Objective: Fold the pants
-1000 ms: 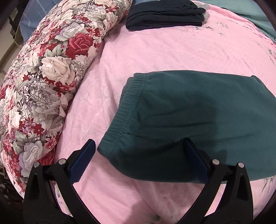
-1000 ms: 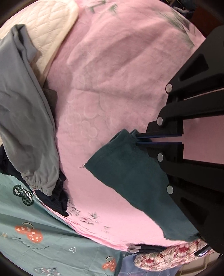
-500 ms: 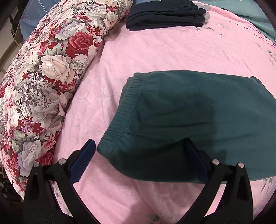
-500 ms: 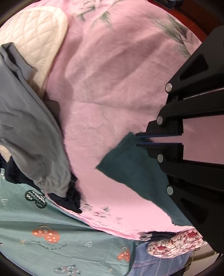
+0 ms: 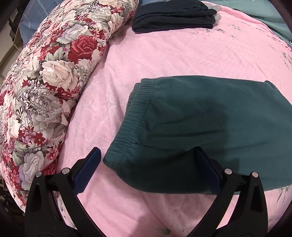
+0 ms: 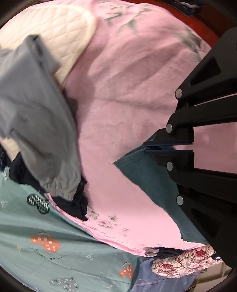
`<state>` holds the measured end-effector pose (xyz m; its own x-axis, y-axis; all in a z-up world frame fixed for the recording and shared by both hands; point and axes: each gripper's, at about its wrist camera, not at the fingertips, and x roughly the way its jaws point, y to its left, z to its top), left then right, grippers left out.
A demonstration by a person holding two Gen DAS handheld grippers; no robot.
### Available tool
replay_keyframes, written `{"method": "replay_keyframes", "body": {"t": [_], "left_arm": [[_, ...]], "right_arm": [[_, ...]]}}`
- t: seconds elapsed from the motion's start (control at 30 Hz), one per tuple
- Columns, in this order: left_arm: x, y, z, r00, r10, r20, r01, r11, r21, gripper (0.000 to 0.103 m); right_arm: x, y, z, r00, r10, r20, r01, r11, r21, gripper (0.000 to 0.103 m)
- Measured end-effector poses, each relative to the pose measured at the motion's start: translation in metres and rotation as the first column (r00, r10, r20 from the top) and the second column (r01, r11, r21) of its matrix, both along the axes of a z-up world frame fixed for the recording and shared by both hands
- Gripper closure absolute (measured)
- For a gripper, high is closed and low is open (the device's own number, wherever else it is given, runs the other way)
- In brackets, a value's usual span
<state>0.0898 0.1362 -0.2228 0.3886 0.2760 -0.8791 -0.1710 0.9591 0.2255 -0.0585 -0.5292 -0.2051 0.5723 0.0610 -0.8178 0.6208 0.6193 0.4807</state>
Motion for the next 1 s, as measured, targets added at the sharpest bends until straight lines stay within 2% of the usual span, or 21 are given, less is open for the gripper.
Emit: {"method": "replay_keyframes", "body": {"t": [0.1,0.13,0.17,0.23,0.3,0.5,0.57,0.6,0.63,0.67,0.77,0.8,0.83,0.87,0.9,0.97,1.0], "left_arm": [[0.001,0.001,0.001,1.0,-0.008,-0.006,0.008,1.0,-0.003,0.002],[0.0,0.0,0.001,1.0,-0.01,-0.008,0.01,1.0,-0.002,0.002],[0.0,-0.002,0.001,1.0,-0.013,-0.012,0.013,1.0,0.002,0.002],[0.0,-0.004,0.003,1.0,-0.018,-0.015,0.018,1.0,0.01,0.002],[-0.001,-0.005,0.006,1.0,-0.016,-0.011,0.016,1.0,0.015,0.002],[0.0,-0.002,0.004,1.0,0.002,-0.025,-0.002,1.0,0.02,0.002],[0.0,-0.001,0.003,1.0,0.005,-0.03,-0.004,1.0,0.025,0.002],[-0.001,0.0,0.004,1.0,0.007,-0.026,-0.006,1.0,0.025,0.002],[-0.001,0.001,0.005,1.0,0.01,-0.02,-0.009,1.0,0.024,0.002],[-0.003,0.002,0.006,1.0,0.018,-0.015,-0.018,1.0,0.023,0.002],[-0.003,0.002,0.006,0.999,0.034,-0.019,-0.033,0.999,0.02,0.002],[-0.002,0.002,0.005,0.999,0.035,-0.022,-0.035,0.999,0.023,0.002],[-0.003,0.001,0.006,0.999,0.038,-0.02,-0.037,0.999,0.023,0.002],[-0.003,0.0,0.007,0.999,0.041,-0.017,-0.041,0.999,0.018,0.002],[-0.003,-0.002,0.007,0.999,0.043,-0.015,-0.043,0.999,0.014,0.002],[-0.003,-0.005,0.008,0.999,0.042,-0.014,-0.042,0.999,0.009,0.002],[-0.003,-0.006,0.009,0.999,0.038,-0.013,-0.038,0.999,0.011,0.002]], "right_arm": [[-0.001,-0.003,-0.023,0.994,-0.002,-0.111,0.003,1.0,0.007,0.093],[-0.005,-0.005,-0.025,0.995,-0.013,-0.099,0.016,0.999,0.033,0.091],[-0.01,-0.008,-0.023,0.996,-0.036,-0.079,0.041,0.997,0.064,0.081],[-0.017,-0.011,-0.022,0.998,-0.061,-0.032,0.065,0.989,0.129,0.072],[-0.019,-0.011,-0.029,0.998,-0.065,-0.018,0.068,0.977,0.2,0.071],[-0.012,-0.009,-0.041,0.993,-0.104,0.06,0.083,0.954,0.289,0.071],[-0.001,-0.01,-0.041,0.992,-0.101,0.075,0.078,0.961,0.265,0.073],[0.002,-0.011,-0.039,0.993,-0.1,0.064,0.082,0.968,0.236,0.077],[0.006,-0.013,-0.038,0.995,-0.092,0.035,0.083,0.978,0.193,0.086],[0.01,-0.014,-0.033,0.997,-0.071,-0.008,0.071,0.987,0.144,0.088],[0.008,-0.017,-0.008,0.981,-0.118,-0.155,0.109,0.992,-0.066,0.078],[0.007,-0.017,0.0,0.985,-0.116,-0.128,0.106,0.991,-0.08,0.078],[0.01,-0.016,0.007,0.992,-0.093,-0.079,0.088,0.994,-0.068,0.078],[0.023,-0.01,0.011,0.999,-0.021,-0.035,0.02,0.999,-0.032,0.078],[0.036,-0.004,0.011,0.998,0.049,-0.024,-0.049,0.999,-0.005,0.078],[0.068,0.015,-0.001,0.977,0.211,-0.03,-0.209,0.976,0.055,0.078],[0.079,0.022,-0.01,0.966,0.253,-0.048,-0.249,0.966,0.074,0.078]]}}
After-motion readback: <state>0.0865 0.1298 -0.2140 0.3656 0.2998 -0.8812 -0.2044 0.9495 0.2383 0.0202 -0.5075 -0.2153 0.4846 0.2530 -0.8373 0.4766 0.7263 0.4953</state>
